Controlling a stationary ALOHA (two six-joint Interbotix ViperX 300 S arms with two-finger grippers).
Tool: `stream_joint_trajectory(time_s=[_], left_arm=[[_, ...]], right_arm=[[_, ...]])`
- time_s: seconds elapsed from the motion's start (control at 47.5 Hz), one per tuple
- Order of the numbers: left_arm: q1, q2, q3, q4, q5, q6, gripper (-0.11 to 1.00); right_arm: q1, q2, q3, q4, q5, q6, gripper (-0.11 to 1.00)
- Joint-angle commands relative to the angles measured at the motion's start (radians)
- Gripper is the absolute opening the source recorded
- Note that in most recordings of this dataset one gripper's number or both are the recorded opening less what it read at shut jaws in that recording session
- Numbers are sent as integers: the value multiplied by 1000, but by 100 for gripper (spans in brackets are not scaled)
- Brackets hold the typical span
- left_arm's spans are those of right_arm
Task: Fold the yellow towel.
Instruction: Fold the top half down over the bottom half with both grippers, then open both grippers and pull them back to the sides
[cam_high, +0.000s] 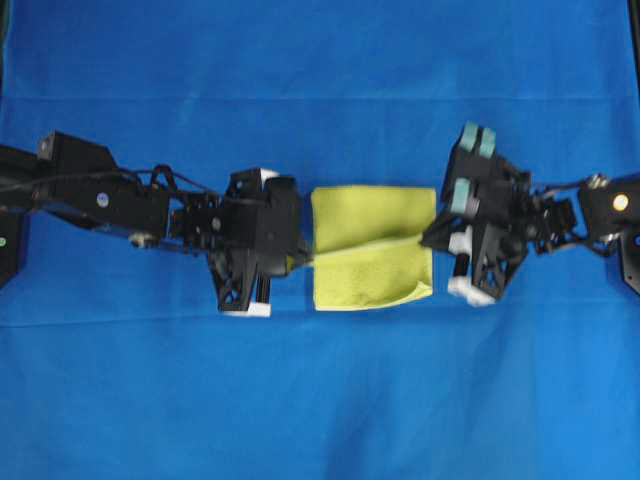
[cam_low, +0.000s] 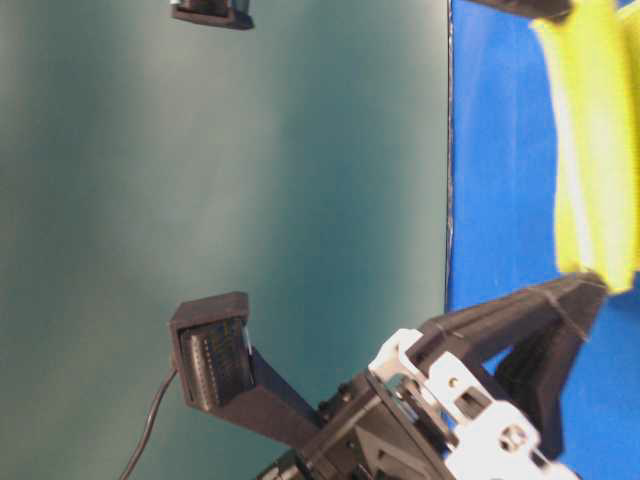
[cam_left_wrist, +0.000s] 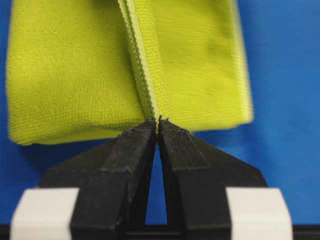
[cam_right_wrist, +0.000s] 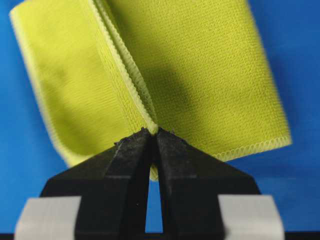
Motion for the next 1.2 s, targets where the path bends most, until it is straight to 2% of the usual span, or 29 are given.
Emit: stream_joint_trajectory(time_s=[0.0, 0.231, 0.799, 0.842, 0.905, 0.989, 1.031, 1.094, 1.178], left_arm=[[-21, 0, -5, 0, -3, -3, 4], [-32, 43, -5, 0, -38, -5, 4], [-51, 48, -12, -2, -121, -5, 4], [-55, 46, -14, 0, -126, -5, 7], [-63, 40, -17, 0, -127, -5, 21], [-67, 29, -18, 0, -123, -3, 47], [-71, 23, -17, 0, -121, -3, 60], [-74, 8, -15, 0, -117, -3, 72], [-74, -21, -14, 0, -109, -3, 68]], right_arm=[[18, 15, -21, 2, 5, 12, 4], [44, 66, -43, 2, 5, 25, 4], [92, 66, -49, 6, -2, 26, 6], [101, 66, -55, 6, 3, 26, 11], [117, 66, -64, 8, 6, 26, 27], [135, 58, -78, 6, 21, 25, 53], [141, 52, -81, 6, 34, 25, 61], [147, 38, -86, 6, 57, 23, 60], [150, 12, -89, 6, 92, 25, 55]])
